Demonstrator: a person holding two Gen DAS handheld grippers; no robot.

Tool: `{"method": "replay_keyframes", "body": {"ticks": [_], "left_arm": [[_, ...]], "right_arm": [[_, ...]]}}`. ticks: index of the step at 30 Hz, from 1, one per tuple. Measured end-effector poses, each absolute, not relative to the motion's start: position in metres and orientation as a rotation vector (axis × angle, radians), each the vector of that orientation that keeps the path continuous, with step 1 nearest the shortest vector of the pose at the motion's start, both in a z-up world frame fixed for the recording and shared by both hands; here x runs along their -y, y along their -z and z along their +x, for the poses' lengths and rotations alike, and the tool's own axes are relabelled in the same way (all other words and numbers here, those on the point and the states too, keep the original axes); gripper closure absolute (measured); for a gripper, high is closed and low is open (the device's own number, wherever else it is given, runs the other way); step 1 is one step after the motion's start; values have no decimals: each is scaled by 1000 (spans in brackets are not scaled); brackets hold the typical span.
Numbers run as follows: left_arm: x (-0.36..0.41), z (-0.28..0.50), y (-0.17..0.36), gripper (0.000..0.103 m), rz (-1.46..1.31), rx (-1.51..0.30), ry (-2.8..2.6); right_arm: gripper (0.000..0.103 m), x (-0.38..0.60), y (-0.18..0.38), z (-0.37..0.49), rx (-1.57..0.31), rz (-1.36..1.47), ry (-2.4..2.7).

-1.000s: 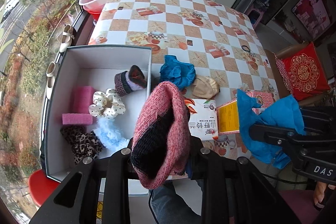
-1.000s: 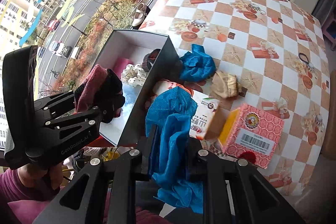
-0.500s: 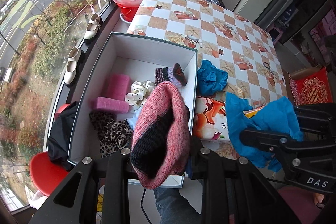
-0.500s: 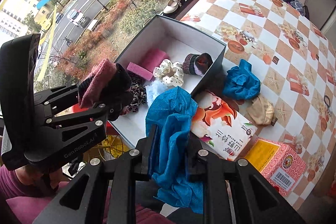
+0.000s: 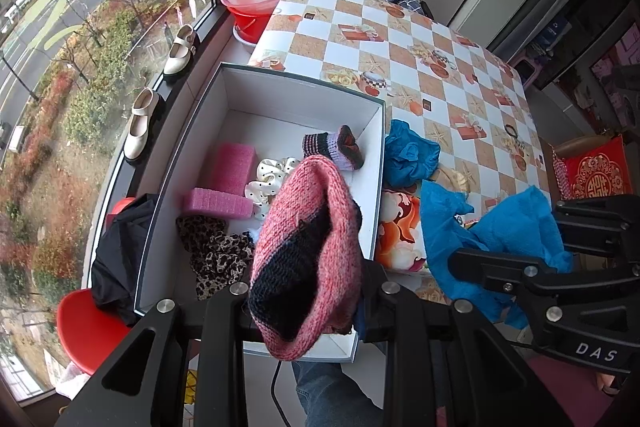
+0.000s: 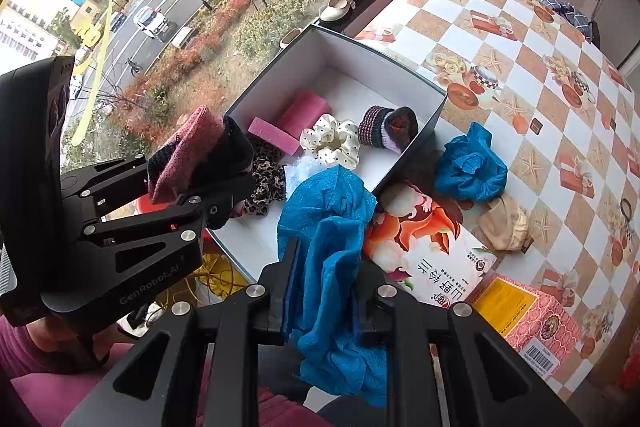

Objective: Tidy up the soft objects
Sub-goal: 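Hold the pink bootie and blue bag above the box with both tools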

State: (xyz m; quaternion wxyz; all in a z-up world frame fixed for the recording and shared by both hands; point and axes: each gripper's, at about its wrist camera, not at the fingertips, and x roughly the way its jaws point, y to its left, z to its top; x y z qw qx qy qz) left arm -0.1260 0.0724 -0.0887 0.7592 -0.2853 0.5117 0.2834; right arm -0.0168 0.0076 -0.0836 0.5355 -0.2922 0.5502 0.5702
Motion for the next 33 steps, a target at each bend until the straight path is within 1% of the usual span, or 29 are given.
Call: {"method": "replay_keyframes", "body": {"ticks": [10, 18, 28, 33], "left_arm": [[-77, -125, 88, 73, -642, -1109, -630], [-82, -134, 98, 73, -697, -1113, -655], [-96, -155, 110, 73, -784, -1120, -721], [-97, -161, 113, 73, -785, -1141, -733]], "right_arm": [[82, -9, 85, -15, -1319, -696, -1360], [82, -15, 93, -16, -1356, -717, -1366], [82, -35, 93, -28, -1320, -775, -1419], [82, -47, 93, -35, -1305, -782, -1446]]}}
